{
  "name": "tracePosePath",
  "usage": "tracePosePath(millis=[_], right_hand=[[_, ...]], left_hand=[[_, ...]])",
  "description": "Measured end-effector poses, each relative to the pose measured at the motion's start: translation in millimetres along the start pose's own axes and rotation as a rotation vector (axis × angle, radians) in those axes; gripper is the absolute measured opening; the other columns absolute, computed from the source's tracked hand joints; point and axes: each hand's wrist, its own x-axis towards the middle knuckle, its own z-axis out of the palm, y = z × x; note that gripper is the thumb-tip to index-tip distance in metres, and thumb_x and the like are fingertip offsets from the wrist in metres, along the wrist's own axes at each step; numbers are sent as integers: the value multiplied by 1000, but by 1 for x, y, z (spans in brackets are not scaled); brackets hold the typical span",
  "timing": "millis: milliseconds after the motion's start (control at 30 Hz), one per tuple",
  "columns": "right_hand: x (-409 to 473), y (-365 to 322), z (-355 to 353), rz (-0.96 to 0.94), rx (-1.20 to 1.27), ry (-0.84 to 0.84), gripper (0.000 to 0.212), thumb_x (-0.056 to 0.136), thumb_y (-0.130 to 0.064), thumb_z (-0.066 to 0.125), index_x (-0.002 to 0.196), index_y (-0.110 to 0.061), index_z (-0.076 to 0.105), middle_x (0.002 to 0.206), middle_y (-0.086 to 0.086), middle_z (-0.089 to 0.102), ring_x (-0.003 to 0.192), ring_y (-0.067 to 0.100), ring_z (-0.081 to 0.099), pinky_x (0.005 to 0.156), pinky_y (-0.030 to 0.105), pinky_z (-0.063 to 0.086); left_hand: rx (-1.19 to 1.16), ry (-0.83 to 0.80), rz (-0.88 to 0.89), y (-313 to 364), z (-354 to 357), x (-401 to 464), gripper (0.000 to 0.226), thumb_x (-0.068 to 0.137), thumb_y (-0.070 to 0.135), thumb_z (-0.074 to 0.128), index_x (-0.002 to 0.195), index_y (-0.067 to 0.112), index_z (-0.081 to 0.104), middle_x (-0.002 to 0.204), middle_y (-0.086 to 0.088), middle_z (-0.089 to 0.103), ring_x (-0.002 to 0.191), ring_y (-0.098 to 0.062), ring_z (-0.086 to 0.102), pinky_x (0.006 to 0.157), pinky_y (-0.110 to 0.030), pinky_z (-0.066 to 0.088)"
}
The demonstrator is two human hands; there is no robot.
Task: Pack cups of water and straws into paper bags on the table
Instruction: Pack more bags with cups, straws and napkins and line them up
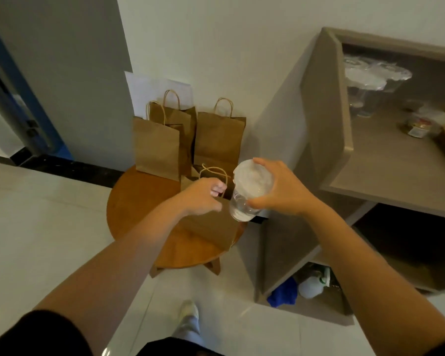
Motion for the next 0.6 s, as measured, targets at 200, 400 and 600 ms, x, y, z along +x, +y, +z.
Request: tracePosePath(millis=[200,400,600], right_hand=[[57,16,14,74,-17,-39,98,60,-47,82,140,-35,27,135,-7,30,124,16,34,97,34,41],[92,20,27,115,-31,-50,98,59,-44,82,140,-34,28,125,-11,29,122,14,32,97,33,41],[100,22,22,122,-15,-49,97,60,-38,83,141,-33,30,123,-12,29,117,7,29,94,27,35]], left_hand=[[69,420,-43,-53,-48,63,15,95,16,48,99,18,62,85,8,57,84,-9,55,60,-14,36],[183,234,-3,-72,-65,109,15,94,15,54,87,19,66,80,8,59,77,-7,53,69,-20,39],[434,-102,99,-73,-57,135,12,82,30,71,91,22,71,75,10,61,70,-5,54,53,-14,35]])
